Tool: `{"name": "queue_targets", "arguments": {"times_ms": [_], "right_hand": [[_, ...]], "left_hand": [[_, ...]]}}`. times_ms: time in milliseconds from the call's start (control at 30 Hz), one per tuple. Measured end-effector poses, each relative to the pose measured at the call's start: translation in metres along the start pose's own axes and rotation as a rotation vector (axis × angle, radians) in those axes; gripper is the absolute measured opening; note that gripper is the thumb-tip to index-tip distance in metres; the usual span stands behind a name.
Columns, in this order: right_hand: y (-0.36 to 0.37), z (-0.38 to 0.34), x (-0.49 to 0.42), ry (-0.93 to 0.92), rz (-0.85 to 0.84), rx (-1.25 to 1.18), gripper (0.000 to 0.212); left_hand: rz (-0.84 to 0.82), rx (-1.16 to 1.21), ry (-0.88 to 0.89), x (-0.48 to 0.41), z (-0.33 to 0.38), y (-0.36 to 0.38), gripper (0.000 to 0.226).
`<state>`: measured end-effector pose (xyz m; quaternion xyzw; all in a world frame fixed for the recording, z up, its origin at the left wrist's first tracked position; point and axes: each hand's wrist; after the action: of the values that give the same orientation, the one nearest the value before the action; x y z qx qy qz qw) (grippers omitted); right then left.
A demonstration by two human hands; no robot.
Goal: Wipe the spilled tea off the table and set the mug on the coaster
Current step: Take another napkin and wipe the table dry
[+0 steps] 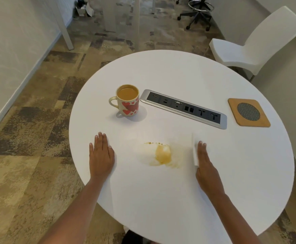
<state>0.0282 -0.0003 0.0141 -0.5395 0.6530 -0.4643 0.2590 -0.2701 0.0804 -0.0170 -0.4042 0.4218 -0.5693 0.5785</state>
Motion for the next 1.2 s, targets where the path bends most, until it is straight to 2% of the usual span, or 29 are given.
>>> {"name": "queue_targets", "arguments": {"times_ms": [100, 167, 333, 433, 500, 600, 767, 867, 967, 1100, 1200], "right_hand": [[0.019, -0.011, -0.003, -0.017, -0.059, 0.294, 0.069], [0.031, -0.019, -0.007, -0.005, -0.08, 0.349, 0.063], [0.047, -0.021, -0.011, -0.011, -0.095, 0.254, 0.061], [0.052, -0.03, -0.011, 0.064, -0.049, 0.154, 0.063], [0.06, -0.043, -0.014, 0.124, -0.033, 0.128, 0.057], [0.079, -0.077, -0.016, 0.134, -0.048, 0.12, 0.059], [0.112, -0.153, -0.019, 0.077, -0.091, -0.036, 0.06], [0.121, -0.181, -0.027, 0.024, -0.122, -0.076, 0.058], [0.121, -0.179, -0.027, -0.126, -0.186, -0.085, 0.056], [0.106, -0.16, -0.024, -0.422, -0.41, -0.15, 0.049], [0.091, -0.146, -0.031, -0.489, -0.588, -0.174, 0.045]], "left_hand": [[0.004, 0.006, 0.005, 0.001, -0.001, 0.002, 0.056], [0.009, 0.011, 0.008, 0.001, -0.003, 0.003, 0.056], [0.035, 0.02, 0.018, 0.0, -0.003, 0.005, 0.056], [0.041, 0.006, 0.022, -0.001, -0.003, 0.006, 0.055], [0.041, -0.015, 0.029, -0.001, -0.002, 0.006, 0.058], [0.04, -0.024, 0.042, -0.001, -0.002, 0.006, 0.067], [0.049, 0.02, 0.021, -0.002, -0.003, 0.008, 0.056], [0.067, 0.12, 0.01, -0.003, -0.005, 0.009, 0.057], [0.112, 0.242, -0.012, -0.003, -0.006, 0.01, 0.057], [0.136, 0.353, -0.033, -0.003, -0.008, 0.009, 0.057], [0.129, 0.361, -0.032, -0.004, -0.009, 0.01, 0.056]]}}
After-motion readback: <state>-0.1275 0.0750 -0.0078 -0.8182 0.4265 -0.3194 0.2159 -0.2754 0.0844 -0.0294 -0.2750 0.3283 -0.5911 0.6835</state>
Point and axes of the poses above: each hand's wrist, its own x-axis away from the middle knuckle, its own y-axis out of the palm, z = x × y, and after that the axes turned 4 degrees about y, right-handed
